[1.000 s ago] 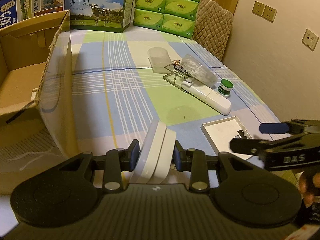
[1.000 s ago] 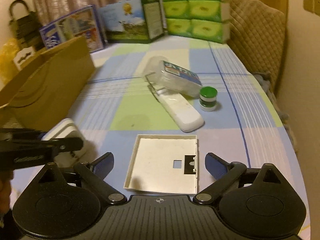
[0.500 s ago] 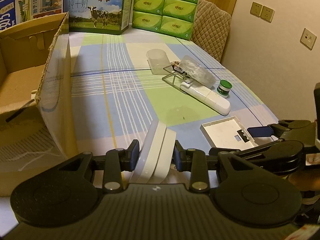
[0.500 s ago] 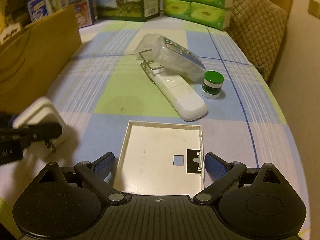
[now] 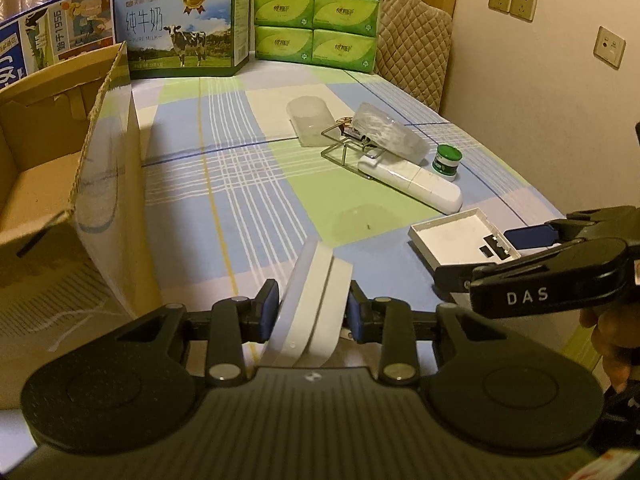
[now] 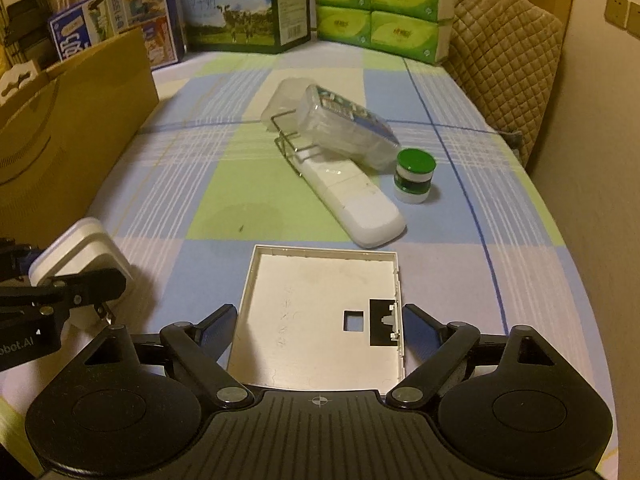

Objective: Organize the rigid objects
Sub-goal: 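Carry the night light with the left tool while the right tool carries the plate to the box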

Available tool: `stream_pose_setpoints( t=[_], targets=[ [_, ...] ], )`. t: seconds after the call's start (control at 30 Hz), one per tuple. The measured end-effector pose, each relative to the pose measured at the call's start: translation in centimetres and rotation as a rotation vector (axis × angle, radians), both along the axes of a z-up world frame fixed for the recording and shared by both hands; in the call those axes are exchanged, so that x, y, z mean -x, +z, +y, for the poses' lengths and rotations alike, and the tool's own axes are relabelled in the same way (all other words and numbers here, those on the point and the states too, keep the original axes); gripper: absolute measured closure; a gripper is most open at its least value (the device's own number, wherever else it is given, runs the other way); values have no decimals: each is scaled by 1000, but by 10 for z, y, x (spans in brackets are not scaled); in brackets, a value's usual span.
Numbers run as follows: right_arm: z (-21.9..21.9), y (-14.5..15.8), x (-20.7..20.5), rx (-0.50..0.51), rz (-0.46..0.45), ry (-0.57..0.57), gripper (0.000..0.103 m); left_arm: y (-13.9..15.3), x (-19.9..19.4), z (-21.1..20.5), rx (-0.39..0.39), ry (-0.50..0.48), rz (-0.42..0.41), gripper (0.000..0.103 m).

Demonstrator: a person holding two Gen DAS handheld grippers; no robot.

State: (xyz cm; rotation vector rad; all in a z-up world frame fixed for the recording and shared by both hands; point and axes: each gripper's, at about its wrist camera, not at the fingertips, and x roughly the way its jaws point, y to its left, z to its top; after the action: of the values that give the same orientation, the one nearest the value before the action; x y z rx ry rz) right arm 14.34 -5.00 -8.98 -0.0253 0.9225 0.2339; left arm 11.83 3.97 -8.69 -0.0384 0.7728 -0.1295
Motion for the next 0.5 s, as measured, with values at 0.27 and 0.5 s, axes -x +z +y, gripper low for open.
stream_pose_setpoints(
  t=[0.27,0.5],
  targets=[
    [-5,13,6,-33,-40,-24,18,12,4,-4,16,-18,-32,73],
    [-7,29,9,-58,-76,-37,18,34,5,-6,25,-18,-73,73]
  ],
)
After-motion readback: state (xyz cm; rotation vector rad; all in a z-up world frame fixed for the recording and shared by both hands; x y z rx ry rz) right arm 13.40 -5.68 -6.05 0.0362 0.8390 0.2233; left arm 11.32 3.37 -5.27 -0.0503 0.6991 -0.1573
